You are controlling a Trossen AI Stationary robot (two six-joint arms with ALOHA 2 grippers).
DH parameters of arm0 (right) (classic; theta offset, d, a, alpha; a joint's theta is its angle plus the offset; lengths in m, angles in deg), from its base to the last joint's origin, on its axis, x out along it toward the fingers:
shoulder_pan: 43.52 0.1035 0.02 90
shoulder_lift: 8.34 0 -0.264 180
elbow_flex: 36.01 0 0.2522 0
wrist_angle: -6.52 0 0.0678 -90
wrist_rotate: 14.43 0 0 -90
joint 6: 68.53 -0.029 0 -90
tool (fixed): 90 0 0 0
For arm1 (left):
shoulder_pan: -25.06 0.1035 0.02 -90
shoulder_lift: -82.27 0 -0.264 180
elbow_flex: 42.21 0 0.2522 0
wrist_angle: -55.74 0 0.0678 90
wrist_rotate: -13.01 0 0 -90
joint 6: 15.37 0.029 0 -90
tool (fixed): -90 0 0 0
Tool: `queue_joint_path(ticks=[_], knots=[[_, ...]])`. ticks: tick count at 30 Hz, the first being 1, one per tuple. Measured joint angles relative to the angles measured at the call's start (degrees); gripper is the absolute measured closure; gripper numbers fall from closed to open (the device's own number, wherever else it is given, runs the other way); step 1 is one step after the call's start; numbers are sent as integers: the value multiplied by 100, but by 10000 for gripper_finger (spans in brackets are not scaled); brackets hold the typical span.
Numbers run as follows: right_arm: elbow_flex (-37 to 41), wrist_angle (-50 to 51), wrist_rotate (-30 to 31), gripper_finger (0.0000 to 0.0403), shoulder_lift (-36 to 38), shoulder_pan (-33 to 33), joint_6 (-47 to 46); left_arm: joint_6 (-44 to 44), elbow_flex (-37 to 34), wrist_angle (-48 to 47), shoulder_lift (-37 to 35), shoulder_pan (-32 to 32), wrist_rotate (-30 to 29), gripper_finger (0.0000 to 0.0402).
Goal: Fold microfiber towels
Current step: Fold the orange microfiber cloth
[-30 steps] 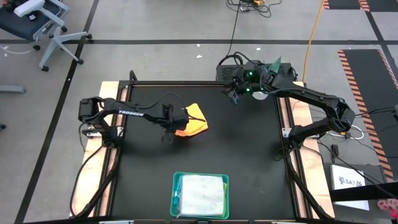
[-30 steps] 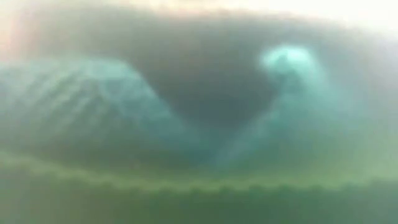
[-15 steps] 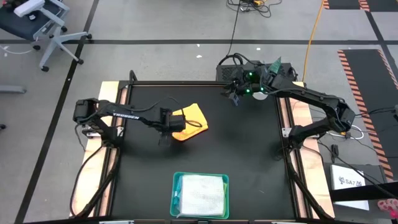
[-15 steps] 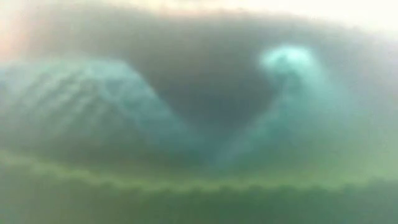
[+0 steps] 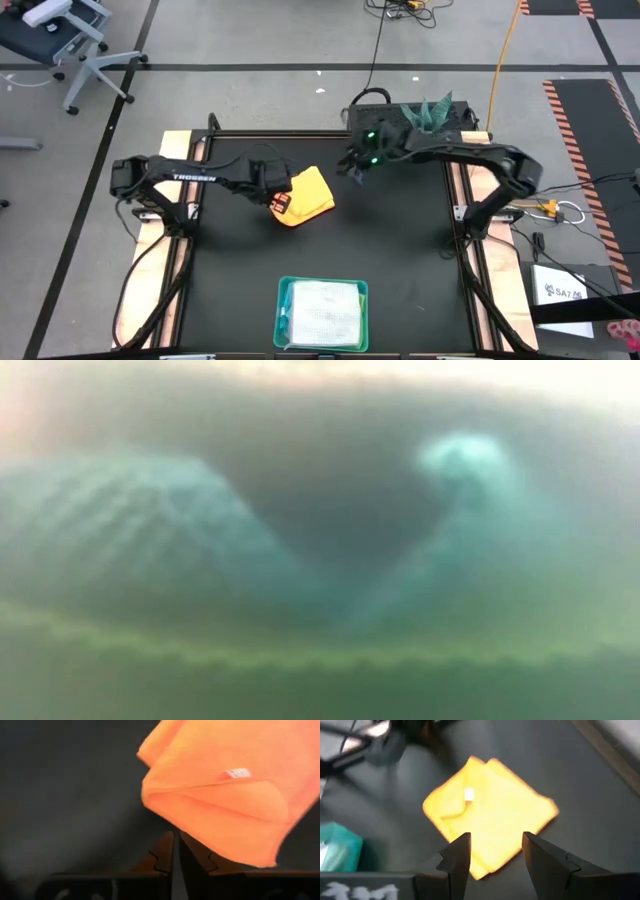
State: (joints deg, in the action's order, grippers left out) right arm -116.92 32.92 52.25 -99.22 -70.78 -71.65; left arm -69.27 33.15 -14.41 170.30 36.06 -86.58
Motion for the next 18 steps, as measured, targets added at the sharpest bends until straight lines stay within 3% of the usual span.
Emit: queue_joint_path(ticks=[3, 7, 11, 18], knots=[[-97, -23, 2, 234, -438, 147, 229, -80, -12, -45, 2, 224, 105, 369], [-159, -16, 483, 234, -708, 357, 747, 143, -16, 1, 2, 519, 572, 369], [-160, -11, 533, 234, -721, 493, 818, 427, -238, 646, 15, 744, 1066, 369], [-165, 72, 503, 234, -687, 537, 838, 582, -566, 1119, 15, 1278, 1301, 369]])
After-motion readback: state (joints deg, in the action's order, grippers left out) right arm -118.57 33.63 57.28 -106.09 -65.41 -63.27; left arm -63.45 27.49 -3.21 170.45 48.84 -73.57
